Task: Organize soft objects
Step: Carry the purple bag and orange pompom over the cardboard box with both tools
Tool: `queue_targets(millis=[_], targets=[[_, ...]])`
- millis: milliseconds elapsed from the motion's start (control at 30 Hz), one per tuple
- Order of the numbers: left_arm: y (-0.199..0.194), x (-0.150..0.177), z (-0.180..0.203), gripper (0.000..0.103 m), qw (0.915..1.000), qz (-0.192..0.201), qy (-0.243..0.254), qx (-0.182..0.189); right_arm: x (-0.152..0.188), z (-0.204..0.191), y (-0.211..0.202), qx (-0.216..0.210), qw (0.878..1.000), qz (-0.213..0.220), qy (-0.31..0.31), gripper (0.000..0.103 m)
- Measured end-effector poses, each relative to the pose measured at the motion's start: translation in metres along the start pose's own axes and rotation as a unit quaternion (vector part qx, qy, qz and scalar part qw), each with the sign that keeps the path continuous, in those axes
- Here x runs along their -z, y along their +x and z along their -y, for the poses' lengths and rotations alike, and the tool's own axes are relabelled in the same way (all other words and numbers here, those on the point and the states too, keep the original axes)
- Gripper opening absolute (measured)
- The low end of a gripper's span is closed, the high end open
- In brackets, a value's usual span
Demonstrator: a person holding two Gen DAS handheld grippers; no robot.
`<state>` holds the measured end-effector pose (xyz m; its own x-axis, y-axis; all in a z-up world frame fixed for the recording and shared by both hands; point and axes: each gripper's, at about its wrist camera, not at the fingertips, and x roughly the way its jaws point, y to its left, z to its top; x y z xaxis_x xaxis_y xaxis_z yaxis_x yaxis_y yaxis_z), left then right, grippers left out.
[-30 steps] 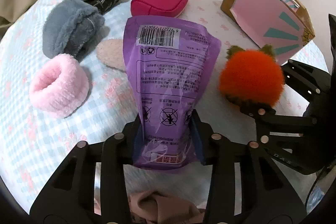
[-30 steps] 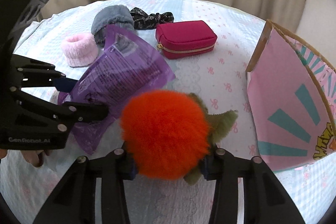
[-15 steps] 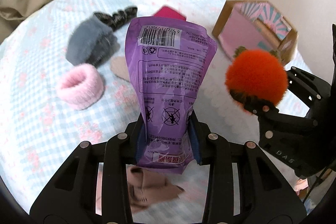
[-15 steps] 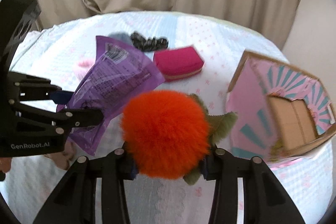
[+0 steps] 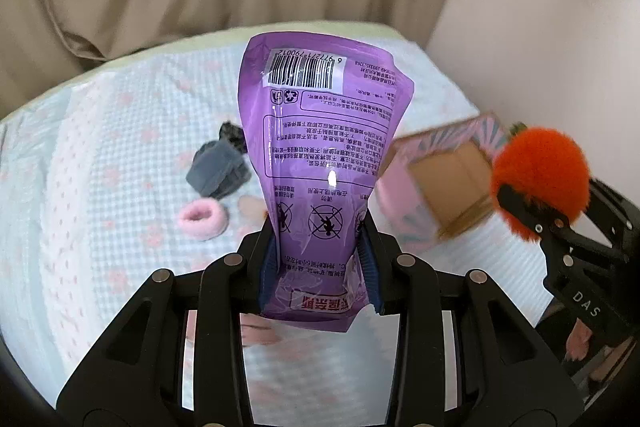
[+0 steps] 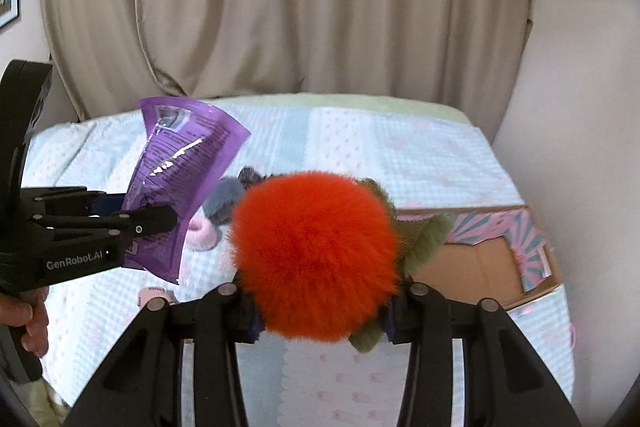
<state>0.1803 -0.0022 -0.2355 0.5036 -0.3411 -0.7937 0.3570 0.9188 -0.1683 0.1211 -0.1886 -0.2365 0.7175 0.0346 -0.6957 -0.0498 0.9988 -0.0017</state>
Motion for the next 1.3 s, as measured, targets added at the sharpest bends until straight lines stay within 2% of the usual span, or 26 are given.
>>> queue_targets(millis=[167,300,500,600,767,967,1167,1300], targets=[[-0.019,-0.015,0.057,0.032,0.9995,0.011,-0.03,-0.002,-0.027,0.055,-0.035,0.0,1.0,0.004,0.004,0.04],[-0.006,-0.027,0.113,0.032,0.9991,0.001,-0.043,0.005,-0.035,0.108,-0.045,0.011,1.0,0.0,-0.004,0.04],[0.042,-0.037,0.18,0.032,0.9972,-0.04,-0.054,0.033,-0.04,0.184,-0.037,0.041,0.999,-0.028,-0.004,0.04],[0.071,-0.041,0.208,0.032,0.9953,-0.068,-0.057,0.039,-0.043,0.215,-0.02,0.055,0.997,-0.05,0.006,0.04],[0.133,-0.045,0.232,0.032,0.9898,-0.122,-0.054,0.049,-0.04,0.256,0.022,0.059,0.994,-0.09,0.019,0.04],[0.214,-0.05,0.236,0.032,0.9818,-0.181,-0.035,0.048,-0.029,0.282,0.092,0.048,0.986,-0.153,0.052,0.04],[0.281,-0.048,0.242,0.033,0.9682,-0.246,-0.012,0.042,-0.008,0.299,0.148,0.025,0.972,-0.22,0.079,0.04],[0.316,-0.037,0.238,0.033,0.9568,-0.289,-0.007,0.032,0.009,0.312,0.182,0.007,0.957,-0.27,0.106,0.04]])
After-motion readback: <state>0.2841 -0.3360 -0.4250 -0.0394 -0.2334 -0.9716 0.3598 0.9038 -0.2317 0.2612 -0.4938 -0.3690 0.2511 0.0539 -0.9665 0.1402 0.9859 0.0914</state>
